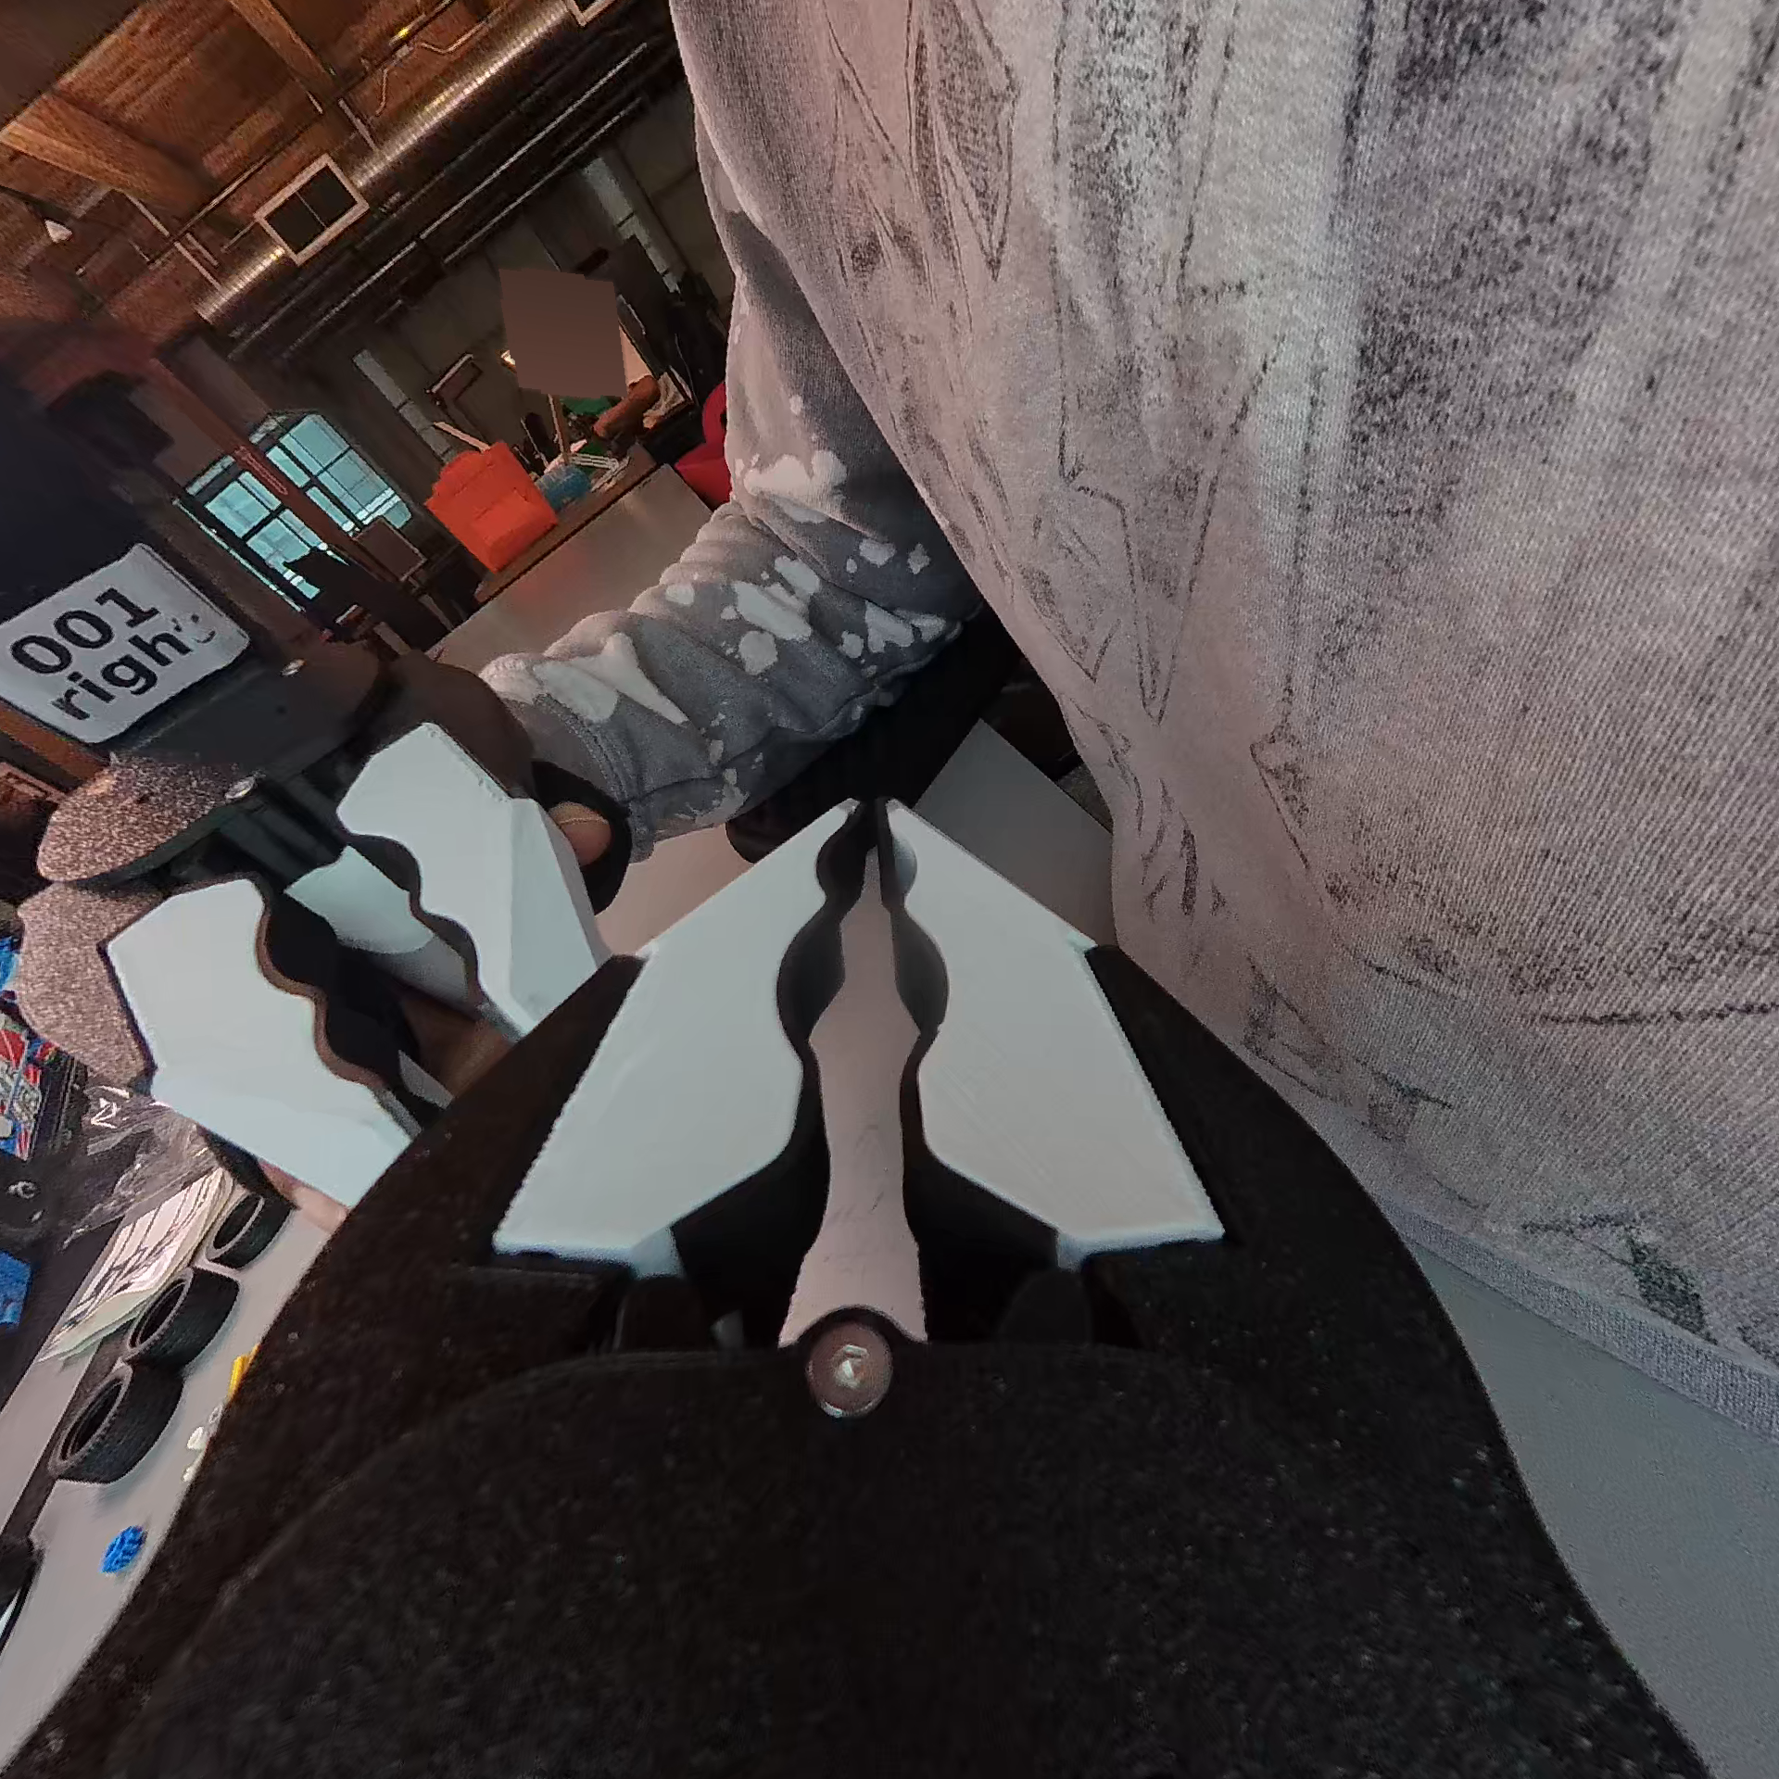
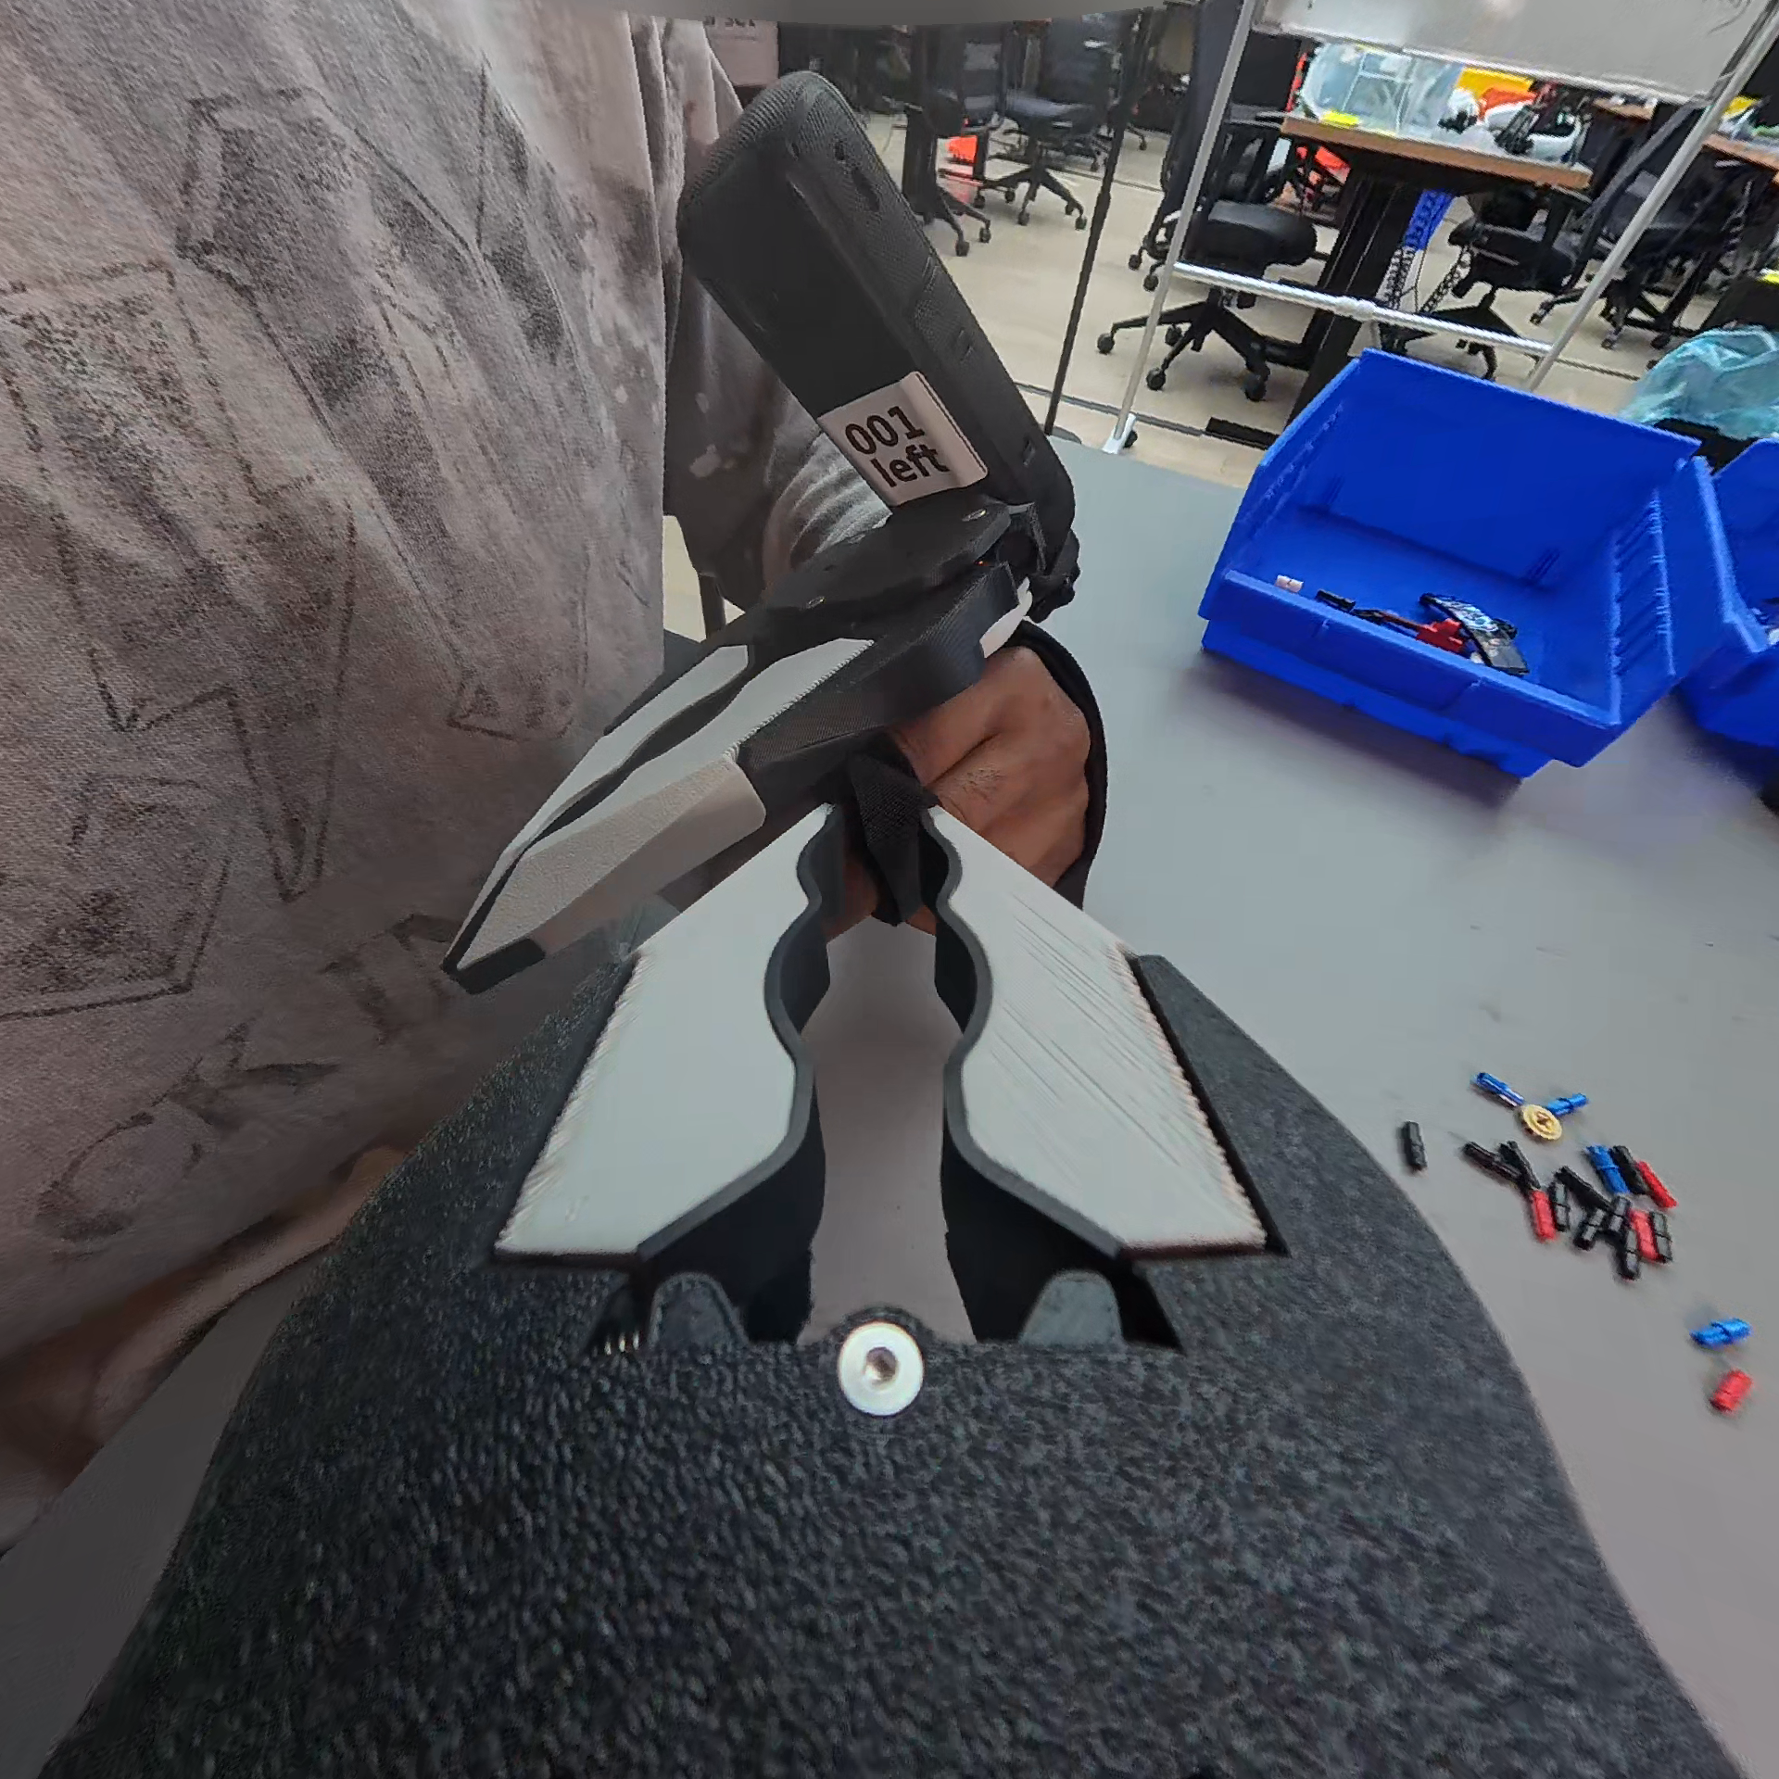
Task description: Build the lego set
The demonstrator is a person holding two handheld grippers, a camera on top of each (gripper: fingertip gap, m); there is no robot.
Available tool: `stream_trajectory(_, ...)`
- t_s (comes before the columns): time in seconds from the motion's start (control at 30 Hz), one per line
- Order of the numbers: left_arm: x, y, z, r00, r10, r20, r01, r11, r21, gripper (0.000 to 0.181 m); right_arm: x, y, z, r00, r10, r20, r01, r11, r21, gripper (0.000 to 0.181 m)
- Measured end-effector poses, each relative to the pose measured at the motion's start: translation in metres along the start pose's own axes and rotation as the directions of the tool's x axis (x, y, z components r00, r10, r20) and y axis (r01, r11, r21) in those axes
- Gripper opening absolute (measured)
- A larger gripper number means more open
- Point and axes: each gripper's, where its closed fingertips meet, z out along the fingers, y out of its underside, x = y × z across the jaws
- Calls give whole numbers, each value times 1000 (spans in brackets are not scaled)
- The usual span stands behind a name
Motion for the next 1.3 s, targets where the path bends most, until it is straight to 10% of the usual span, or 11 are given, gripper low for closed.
stream_trajectory(0.03,0,0,0,1000,-2,-2,2,1000,0,1,-1,0,0,1000,6,5,-6,1000,7,14)
stream_trajectory(0.6,11,5,2,990,-108,-91,104,994,-45,0,-5,10,6,974,-173,-145,156,980,-122,0)
stream_trajectory(0.9,7,1,4,998,-8,-69,4,999,-54,0,31,20,-14,931,74,-357,-66,997,36,0)
stream_trajectory(1.03,3,4,7,999,6,-49,-10,996,-87,0,4,6,-16,973,165,-164,-138,976,167,0)
stream_trajectory(1.3,8,3,5,994,-58,-95,52,996,-71,0,-2,2,-7,979,44,-197,-25,995,95,17)
